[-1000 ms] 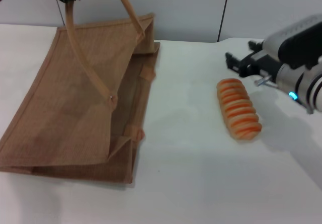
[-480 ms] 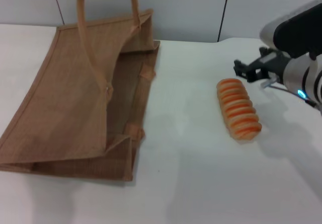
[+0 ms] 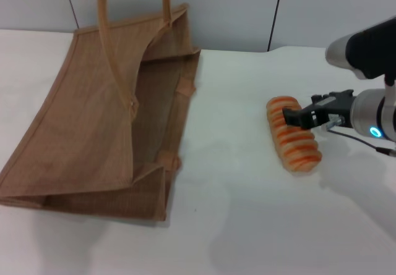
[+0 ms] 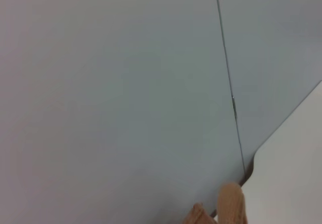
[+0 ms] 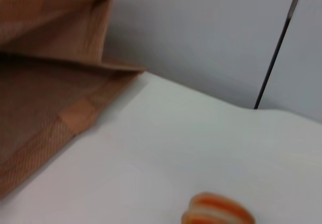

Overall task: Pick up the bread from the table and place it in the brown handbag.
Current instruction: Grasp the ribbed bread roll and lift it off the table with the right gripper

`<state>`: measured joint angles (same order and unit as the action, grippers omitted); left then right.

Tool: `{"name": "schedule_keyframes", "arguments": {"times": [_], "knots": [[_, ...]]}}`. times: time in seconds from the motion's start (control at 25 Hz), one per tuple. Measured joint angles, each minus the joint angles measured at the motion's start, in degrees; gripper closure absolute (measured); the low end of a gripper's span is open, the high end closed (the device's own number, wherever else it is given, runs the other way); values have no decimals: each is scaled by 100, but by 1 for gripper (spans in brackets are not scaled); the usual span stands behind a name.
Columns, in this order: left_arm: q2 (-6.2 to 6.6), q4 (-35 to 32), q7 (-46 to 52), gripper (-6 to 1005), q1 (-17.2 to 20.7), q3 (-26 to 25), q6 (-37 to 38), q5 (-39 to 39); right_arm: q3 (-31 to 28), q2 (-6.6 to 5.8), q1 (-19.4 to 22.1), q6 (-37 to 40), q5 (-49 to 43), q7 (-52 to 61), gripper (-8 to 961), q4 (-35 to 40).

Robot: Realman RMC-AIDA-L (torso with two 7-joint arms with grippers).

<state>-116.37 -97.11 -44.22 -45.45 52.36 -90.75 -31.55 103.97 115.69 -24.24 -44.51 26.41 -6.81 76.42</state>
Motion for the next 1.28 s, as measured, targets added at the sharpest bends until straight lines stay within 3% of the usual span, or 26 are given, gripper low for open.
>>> {"name": "schedule_keyframes", "arguments": {"times": [0.48,0.56,0.68,0.88,1.28], "knots": [[0,-409,83,878,40,219,-144,-10,62,-3,-331,-755,28,17,231,-79],[-2,-449,90,878,55,246,-145,-10,64,1,-386,-795,28,25,180,-156],[-6,-469,123,878,66,343,-145,-10,70,13,-437,-807,30,31,103,-272],[-9,-477,163,878,81,442,-125,-10,71,20,-508,-771,31,63,73,-449],[-9,-493,169,878,81,452,-118,-9,184,28,-866,-406,423,57,73,-1177]]}}
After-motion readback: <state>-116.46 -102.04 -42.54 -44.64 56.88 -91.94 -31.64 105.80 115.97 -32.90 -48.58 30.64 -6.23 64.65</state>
